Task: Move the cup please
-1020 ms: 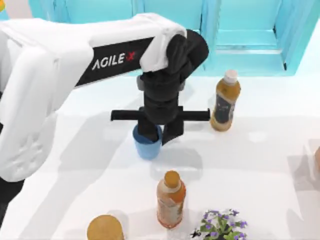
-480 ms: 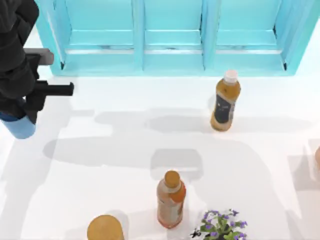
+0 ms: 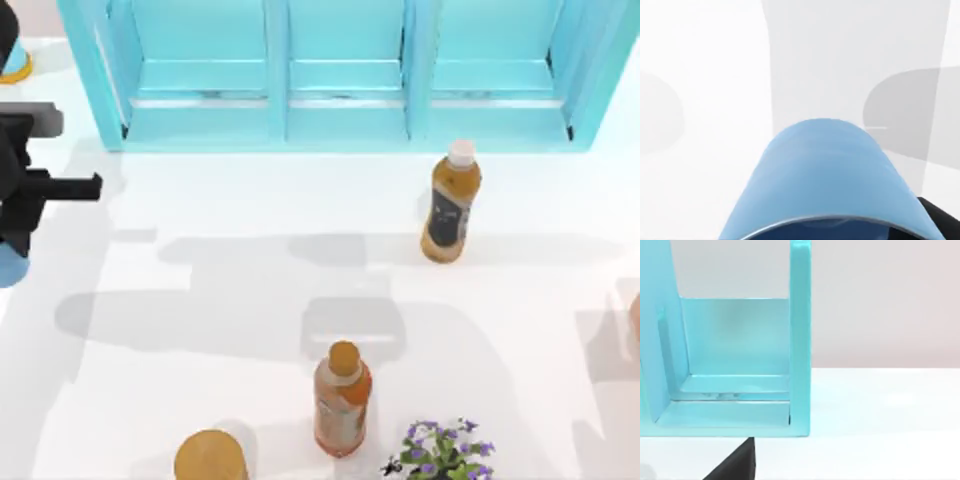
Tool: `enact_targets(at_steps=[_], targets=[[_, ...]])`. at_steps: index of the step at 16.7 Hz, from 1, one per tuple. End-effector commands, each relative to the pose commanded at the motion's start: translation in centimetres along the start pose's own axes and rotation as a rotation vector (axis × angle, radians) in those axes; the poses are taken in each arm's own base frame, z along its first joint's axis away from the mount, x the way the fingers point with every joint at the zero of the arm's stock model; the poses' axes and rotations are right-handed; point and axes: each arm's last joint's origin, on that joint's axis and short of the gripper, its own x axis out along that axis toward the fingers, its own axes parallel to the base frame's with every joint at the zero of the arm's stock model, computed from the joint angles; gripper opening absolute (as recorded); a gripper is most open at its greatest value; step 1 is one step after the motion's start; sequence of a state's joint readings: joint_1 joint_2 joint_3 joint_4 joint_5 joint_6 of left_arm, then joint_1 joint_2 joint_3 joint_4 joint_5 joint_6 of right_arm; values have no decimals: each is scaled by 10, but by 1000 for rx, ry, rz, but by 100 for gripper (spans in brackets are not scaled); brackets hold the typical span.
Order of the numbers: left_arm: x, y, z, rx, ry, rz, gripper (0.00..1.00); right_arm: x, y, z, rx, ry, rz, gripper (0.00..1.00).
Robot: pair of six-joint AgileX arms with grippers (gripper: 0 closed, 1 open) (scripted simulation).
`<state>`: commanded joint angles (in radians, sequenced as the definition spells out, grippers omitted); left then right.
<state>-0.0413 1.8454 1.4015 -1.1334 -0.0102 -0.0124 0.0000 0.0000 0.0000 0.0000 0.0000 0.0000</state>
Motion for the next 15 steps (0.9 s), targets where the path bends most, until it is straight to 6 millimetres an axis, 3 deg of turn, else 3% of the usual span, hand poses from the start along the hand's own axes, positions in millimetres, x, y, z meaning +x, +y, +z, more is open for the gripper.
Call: enact_targets(at_steps=[7,12,15], targets=[[57,9,0,-5,-7,-3,0,0,0,0,0,0,0,100],[63,10,-1,-4,-2,-3,0,0,0,0,0,0,0,100],[63,10,-1,-4,-2,-3,23,0,0,0,0,0,0,100]])
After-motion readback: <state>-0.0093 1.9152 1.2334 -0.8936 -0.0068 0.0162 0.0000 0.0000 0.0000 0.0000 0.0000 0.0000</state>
